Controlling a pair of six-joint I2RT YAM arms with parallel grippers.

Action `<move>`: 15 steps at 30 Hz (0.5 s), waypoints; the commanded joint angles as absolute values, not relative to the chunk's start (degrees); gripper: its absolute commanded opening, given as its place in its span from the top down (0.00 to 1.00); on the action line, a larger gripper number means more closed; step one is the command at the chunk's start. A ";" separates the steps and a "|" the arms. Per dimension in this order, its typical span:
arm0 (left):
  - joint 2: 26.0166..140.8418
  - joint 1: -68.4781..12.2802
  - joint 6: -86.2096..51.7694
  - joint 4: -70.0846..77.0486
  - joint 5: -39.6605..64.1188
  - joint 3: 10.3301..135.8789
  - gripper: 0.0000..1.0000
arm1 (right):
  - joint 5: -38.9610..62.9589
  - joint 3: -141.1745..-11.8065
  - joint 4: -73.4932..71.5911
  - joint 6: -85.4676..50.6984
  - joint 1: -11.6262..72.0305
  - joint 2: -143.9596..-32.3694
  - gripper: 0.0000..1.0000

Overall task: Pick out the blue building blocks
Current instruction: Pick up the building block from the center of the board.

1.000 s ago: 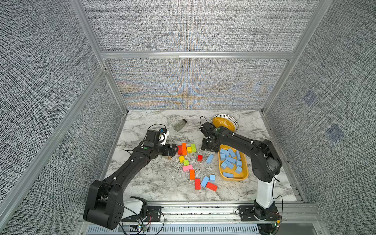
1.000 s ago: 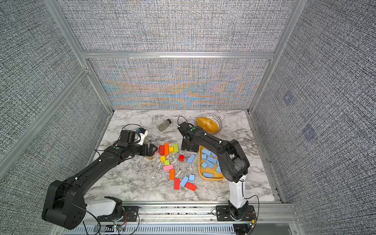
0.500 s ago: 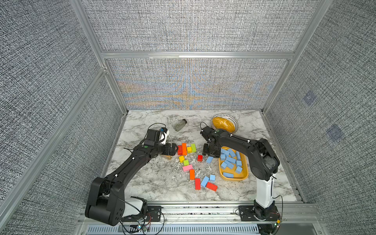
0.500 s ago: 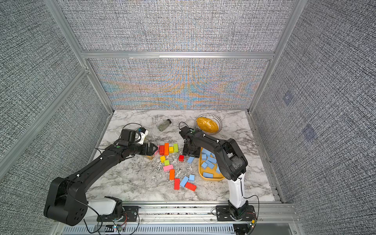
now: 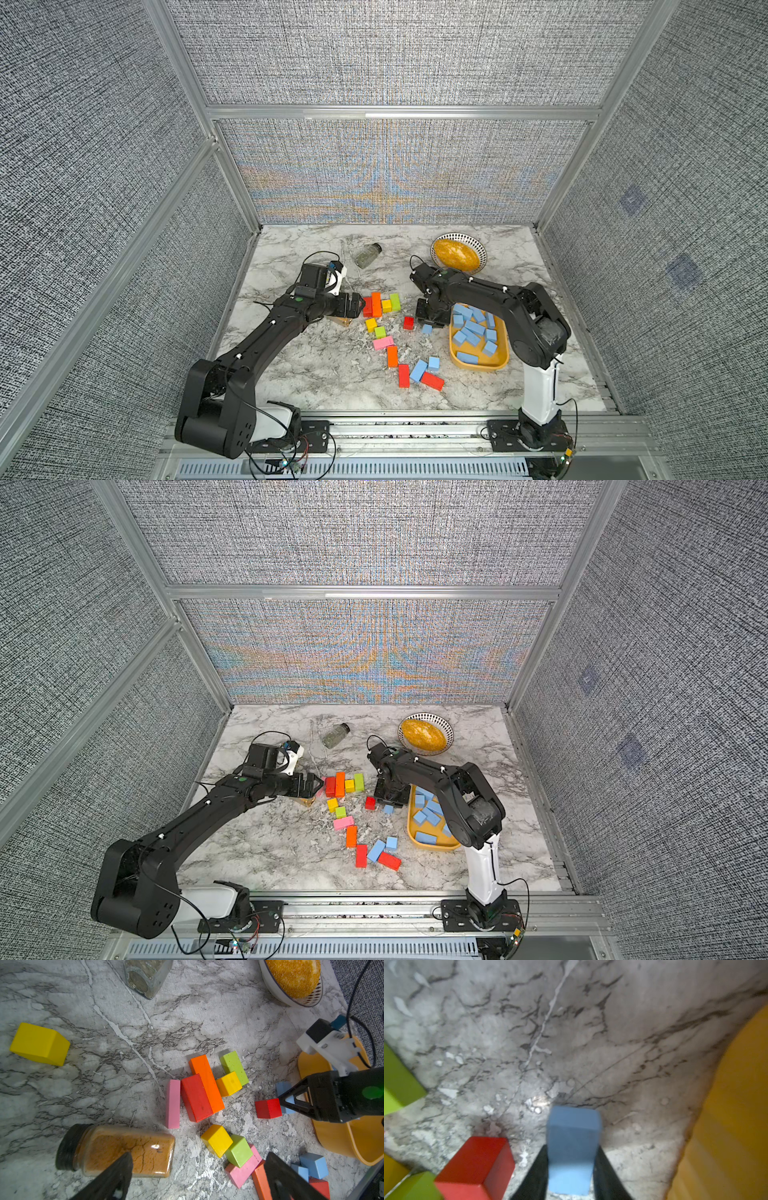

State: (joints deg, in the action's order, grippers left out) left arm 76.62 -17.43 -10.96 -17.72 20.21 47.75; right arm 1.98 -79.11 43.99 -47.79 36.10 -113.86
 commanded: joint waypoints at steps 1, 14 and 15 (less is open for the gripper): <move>76.29 -17.38 -10.28 -17.14 21.92 48.00 0.00 | 1.99 -79.24 43.15 -46.68 36.10 -113.58 0.82; 76.96 -19.64 -7.37 -16.24 27.43 48.54 0.02 | -10.04 -78.96 52.49 -40.25 33.63 -97.33 0.88; 77.28 -20.66 -6.44 -16.45 27.97 48.96 0.02 | -10.81 -77.64 53.76 -39.52 32.70 -95.99 0.88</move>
State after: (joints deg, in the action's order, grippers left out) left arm 76.75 -19.27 -9.50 -17.52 24.84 48.05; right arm -5.63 -79.20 46.81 -42.41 34.09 -97.86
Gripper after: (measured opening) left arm 0.982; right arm 0.308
